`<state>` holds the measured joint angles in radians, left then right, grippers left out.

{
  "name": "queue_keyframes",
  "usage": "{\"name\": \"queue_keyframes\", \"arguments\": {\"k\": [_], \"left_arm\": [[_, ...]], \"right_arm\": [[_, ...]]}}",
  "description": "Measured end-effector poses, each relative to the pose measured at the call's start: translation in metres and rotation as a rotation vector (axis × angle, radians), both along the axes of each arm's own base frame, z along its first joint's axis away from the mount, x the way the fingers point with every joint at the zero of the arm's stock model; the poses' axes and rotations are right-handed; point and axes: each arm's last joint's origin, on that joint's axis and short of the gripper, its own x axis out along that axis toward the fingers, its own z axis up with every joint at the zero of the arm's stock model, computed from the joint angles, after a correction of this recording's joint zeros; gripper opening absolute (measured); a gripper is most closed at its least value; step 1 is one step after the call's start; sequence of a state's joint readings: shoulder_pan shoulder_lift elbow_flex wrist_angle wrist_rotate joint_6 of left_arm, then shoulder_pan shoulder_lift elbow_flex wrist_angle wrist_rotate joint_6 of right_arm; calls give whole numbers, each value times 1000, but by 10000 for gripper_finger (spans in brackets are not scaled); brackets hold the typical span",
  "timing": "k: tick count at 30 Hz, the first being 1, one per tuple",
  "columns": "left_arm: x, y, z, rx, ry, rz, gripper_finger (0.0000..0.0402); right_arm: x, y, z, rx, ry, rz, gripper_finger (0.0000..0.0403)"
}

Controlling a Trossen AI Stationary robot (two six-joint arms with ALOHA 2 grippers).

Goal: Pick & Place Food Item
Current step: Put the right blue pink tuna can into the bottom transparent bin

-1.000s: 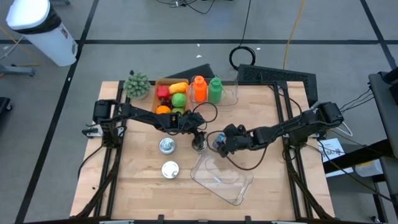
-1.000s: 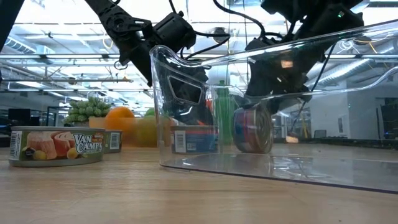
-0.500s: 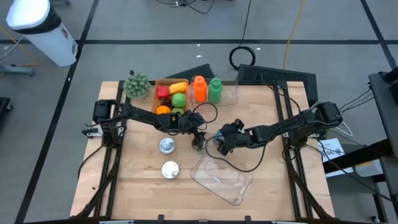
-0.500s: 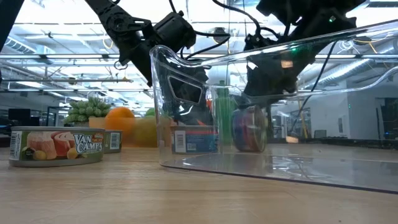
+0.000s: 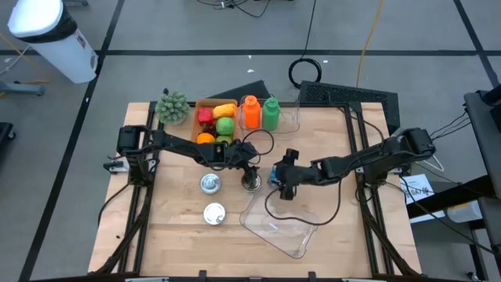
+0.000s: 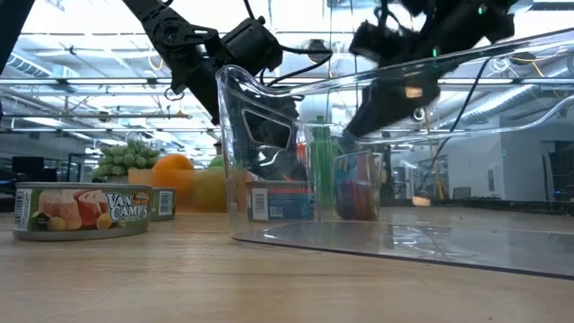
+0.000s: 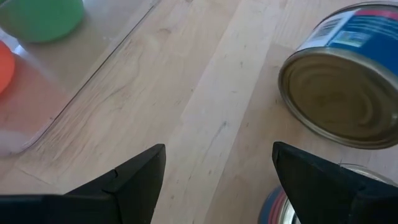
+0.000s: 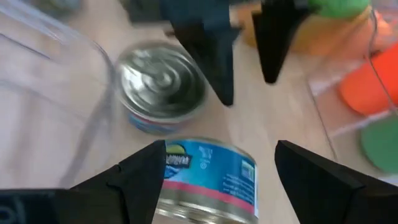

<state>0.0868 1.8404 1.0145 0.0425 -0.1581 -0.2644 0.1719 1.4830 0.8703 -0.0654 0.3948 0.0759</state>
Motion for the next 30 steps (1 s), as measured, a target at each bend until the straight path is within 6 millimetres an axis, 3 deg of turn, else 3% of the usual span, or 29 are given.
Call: {"name": "queue_keyframes", "arguments": {"k": [5,10,18,30], "left_arm": [[-1,0,0,-1,7,0,310],[-3,0,-2,-5,40,1,310],[1,2,1,-132,-60,139,310],[8,-1,12,-254,-195,131,310]], "right_arm": [[-6,-10,33,190,-71,64,286],[-13,-20,39,170,-2,238,282],[-15,-53,23,176,130,333,267],[2,-64,-11,48,233,482,261]]}}
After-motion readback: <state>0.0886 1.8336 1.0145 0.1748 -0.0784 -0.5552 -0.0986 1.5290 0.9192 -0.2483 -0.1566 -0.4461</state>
